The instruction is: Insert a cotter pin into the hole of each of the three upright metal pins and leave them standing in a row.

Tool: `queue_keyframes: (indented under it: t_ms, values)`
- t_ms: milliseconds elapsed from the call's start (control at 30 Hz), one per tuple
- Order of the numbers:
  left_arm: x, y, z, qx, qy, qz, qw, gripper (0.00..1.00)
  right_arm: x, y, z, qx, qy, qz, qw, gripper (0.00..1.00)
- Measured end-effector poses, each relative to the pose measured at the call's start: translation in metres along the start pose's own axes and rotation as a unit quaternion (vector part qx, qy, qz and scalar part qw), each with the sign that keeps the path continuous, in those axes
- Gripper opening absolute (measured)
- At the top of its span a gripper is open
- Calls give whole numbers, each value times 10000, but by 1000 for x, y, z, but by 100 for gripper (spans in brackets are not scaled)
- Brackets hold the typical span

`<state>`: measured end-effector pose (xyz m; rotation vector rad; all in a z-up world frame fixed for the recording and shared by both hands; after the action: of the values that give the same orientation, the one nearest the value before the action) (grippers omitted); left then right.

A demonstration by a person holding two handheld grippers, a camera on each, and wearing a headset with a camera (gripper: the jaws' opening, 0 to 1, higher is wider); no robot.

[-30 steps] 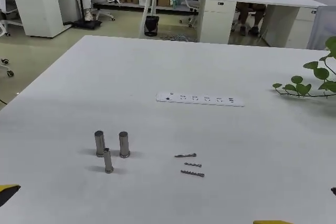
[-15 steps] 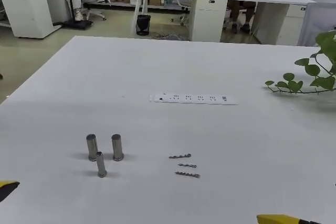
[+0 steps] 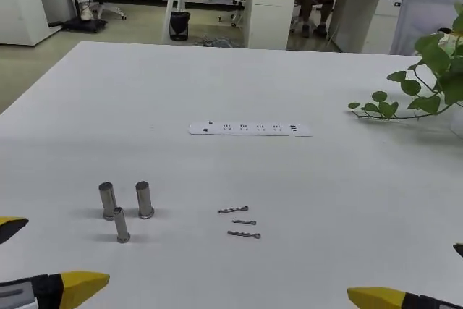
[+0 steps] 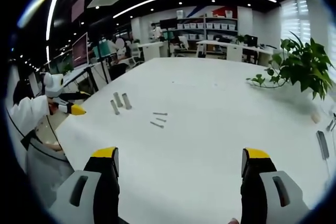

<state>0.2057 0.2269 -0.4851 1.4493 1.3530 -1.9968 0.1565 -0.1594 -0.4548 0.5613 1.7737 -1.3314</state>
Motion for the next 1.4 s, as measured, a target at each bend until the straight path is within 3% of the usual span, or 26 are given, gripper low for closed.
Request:
queue_keyframes:
  t_ms: [333,733,833,1100,1400]
  values:
    - [-9,18,-3,169,165,47,9997,75,6,-1,-2,34,7,-116,9999,96]
    - [-20,47,-15,406,95,159,9990,48,8,0,-12,120,9,-209,9997,95]
    - [-22,53,-18,422,210,169,9987,38,10,1,-14,104,-4,-271,9996,94]
    - [-19,69,-24,557,254,42,9981,27,12,4,-13,188,-33,-356,9992,94]
    - [-5,87,-25,692,475,-300,9960,24,13,10,-13,187,10,-461,9988,94]
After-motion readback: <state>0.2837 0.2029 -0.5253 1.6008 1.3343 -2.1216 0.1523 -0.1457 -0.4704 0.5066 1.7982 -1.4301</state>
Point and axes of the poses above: the centre of the closed fingertips' face, and the gripper's own axes: y roughly forward along the fingers, z roughly to its right, x roughly out of its underside, the point moved 5 cm from there along -y, roughly backward along the fingers, and after that the axes turned 3 degrees about y, right-handed, at the moved point
